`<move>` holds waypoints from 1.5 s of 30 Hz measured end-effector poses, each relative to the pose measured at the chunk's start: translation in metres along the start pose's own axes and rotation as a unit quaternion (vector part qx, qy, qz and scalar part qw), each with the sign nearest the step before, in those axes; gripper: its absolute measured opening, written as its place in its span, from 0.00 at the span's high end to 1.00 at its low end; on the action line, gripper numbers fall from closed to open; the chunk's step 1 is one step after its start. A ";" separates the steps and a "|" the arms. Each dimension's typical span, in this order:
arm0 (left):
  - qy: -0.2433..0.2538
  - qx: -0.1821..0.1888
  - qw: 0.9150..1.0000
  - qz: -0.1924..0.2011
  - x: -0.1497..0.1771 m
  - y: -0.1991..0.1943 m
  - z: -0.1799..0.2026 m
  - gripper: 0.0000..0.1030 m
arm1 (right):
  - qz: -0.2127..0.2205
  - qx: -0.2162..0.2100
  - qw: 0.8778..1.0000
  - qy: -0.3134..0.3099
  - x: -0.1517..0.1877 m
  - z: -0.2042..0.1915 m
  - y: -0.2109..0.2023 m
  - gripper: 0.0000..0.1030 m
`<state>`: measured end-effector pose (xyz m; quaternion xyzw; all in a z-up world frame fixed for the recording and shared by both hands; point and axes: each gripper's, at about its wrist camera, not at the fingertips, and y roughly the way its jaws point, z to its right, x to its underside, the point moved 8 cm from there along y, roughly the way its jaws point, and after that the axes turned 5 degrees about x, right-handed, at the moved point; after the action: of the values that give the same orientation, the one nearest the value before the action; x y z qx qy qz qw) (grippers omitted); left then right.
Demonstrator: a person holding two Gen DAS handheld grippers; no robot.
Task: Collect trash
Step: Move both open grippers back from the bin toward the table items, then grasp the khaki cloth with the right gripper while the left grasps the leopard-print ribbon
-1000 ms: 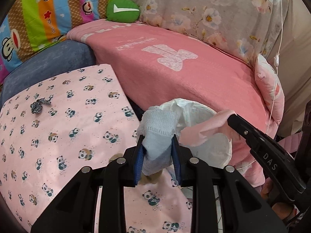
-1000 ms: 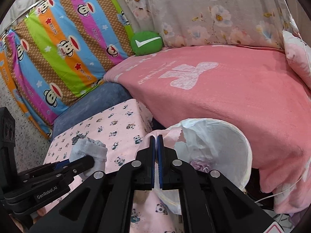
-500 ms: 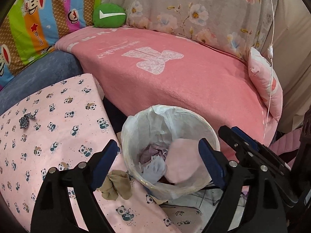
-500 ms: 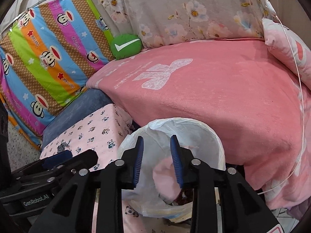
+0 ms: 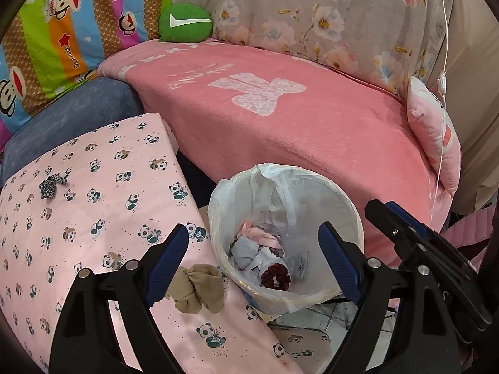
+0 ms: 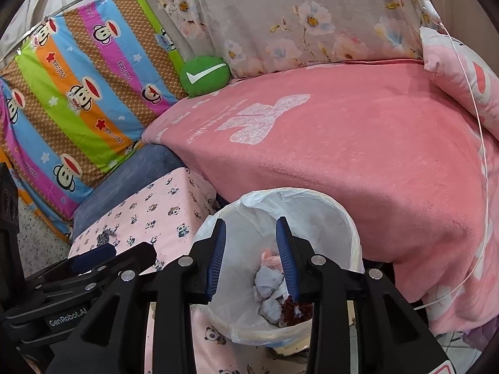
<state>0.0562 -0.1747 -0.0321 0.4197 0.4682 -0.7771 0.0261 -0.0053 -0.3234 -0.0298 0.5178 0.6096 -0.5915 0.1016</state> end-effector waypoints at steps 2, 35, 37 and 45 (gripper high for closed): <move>-0.004 -0.002 1.000 0.001 0.001 -0.003 -0.005 0.21 | 0.000 0.000 1.000 -0.006 0.003 -0.005 -0.002 0.65; -0.132 -0.098 0.986 0.007 0.061 -0.050 -0.185 0.21 | -0.125 -0.015 0.983 -0.135 0.126 -0.143 0.047 0.37; -0.138 -0.100 0.985 0.006 0.064 -0.051 -0.195 0.21 | -0.130 -0.013 0.982 -0.138 0.130 -0.145 0.054 0.37; -0.160 -0.109 0.981 -0.002 0.075 -0.047 -0.230 0.21 | -0.142 0.006 0.978 -0.154 0.145 -0.158 0.090 0.32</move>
<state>0.1321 0.0506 -0.0978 0.2837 0.5411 -0.7784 0.1442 0.0753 -0.1397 -0.1480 0.3289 0.6506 -0.6762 0.1060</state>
